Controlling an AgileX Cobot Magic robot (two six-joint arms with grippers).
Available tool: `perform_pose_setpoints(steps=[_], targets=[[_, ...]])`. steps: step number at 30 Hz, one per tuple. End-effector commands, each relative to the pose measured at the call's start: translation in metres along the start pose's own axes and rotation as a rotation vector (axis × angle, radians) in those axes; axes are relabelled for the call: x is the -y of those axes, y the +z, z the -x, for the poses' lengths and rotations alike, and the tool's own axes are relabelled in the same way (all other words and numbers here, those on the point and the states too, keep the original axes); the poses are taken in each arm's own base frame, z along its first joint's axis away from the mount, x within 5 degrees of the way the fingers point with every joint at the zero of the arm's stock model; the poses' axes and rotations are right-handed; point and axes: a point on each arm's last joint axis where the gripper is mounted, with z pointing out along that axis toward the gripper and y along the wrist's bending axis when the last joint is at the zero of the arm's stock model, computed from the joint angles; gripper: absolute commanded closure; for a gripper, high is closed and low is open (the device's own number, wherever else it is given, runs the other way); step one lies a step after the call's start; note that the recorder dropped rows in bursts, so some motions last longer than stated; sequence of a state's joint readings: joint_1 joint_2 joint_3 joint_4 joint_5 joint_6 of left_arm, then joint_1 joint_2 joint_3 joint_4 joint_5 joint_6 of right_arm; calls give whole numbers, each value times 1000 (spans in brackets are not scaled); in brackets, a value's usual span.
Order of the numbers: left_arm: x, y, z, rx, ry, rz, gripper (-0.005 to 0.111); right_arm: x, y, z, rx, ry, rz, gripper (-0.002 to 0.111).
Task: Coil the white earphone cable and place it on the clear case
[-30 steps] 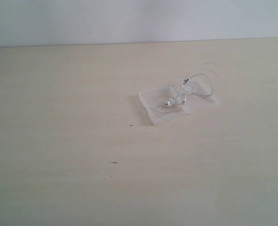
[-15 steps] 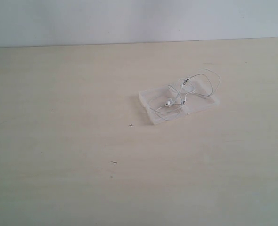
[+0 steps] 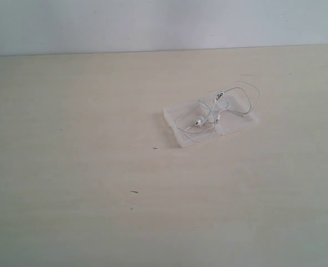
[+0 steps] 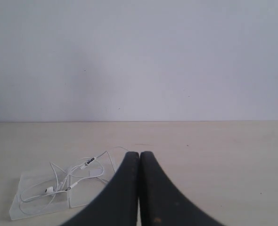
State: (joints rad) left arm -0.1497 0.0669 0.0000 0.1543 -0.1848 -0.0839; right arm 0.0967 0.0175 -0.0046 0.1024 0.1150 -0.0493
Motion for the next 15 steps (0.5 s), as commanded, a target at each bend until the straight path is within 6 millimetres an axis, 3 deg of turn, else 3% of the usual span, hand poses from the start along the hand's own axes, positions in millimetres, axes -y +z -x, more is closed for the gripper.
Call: perform_pose_setpoints(steps=[1,15], targets=[[-6,-4,-3,-29,-35,96,107,0,0,-1,7,-8,-5,108],[-6,-7,-11,-105,-72,106,107,0,0,-1,7,-3,-4,108]])
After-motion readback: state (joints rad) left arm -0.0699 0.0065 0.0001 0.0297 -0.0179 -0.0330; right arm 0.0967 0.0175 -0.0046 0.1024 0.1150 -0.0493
